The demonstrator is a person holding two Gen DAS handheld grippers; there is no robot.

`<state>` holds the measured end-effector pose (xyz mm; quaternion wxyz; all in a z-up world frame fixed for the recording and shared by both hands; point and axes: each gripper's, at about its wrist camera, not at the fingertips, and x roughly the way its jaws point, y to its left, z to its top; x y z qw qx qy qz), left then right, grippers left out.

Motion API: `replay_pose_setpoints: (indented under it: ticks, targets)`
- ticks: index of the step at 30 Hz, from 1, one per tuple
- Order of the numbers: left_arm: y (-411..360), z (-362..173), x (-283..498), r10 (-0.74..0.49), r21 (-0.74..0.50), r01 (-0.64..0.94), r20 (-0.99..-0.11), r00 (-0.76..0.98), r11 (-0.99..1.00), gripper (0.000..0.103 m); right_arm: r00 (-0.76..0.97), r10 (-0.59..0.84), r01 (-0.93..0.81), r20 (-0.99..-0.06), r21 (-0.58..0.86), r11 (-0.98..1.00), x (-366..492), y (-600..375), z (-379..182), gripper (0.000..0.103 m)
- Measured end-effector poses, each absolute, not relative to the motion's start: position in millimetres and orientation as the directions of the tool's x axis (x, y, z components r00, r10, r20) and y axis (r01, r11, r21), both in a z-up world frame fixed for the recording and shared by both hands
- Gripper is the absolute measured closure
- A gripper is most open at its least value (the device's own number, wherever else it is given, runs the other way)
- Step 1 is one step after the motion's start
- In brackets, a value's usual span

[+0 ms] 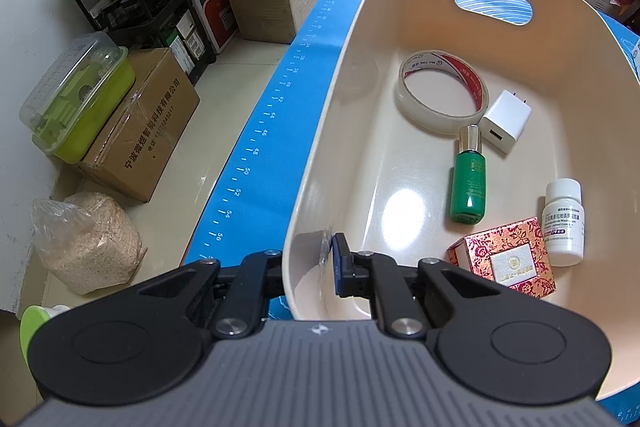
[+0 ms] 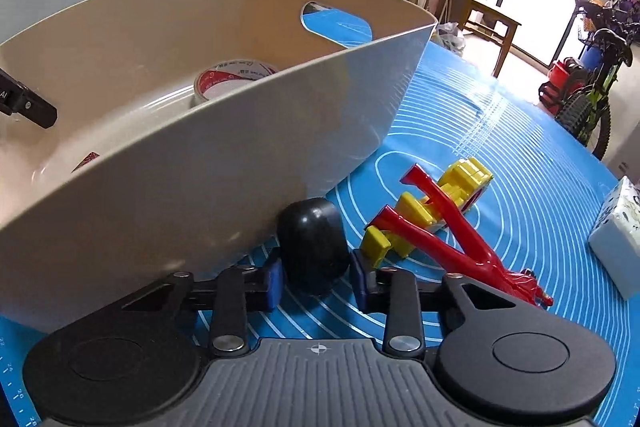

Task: Organize rigid objects
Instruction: 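Grasp the black earbud case with the right tool, then carry the black earbud case into the basket and release it with the right tool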

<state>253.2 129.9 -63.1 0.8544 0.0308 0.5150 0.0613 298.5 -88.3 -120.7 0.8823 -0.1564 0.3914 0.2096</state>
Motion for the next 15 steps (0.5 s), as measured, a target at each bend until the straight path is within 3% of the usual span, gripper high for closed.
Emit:
replay_pose_setpoints:
  ticks: [1,15]
  targets:
    - [131,-63,253,0.137,0.116,-0.073,-0.876,0.462,0.991,0.087,0.606,0.247,-0.487,-0.757,-0.108,0.867,298,-88,-120,0.069]
    - [130,-64,253,0.136,0.113,-0.078,-0.878,0.46,0.99,0.087,0.627,0.242,-0.434,-0.74,-0.075,0.898,284,-108,-94,0.07]
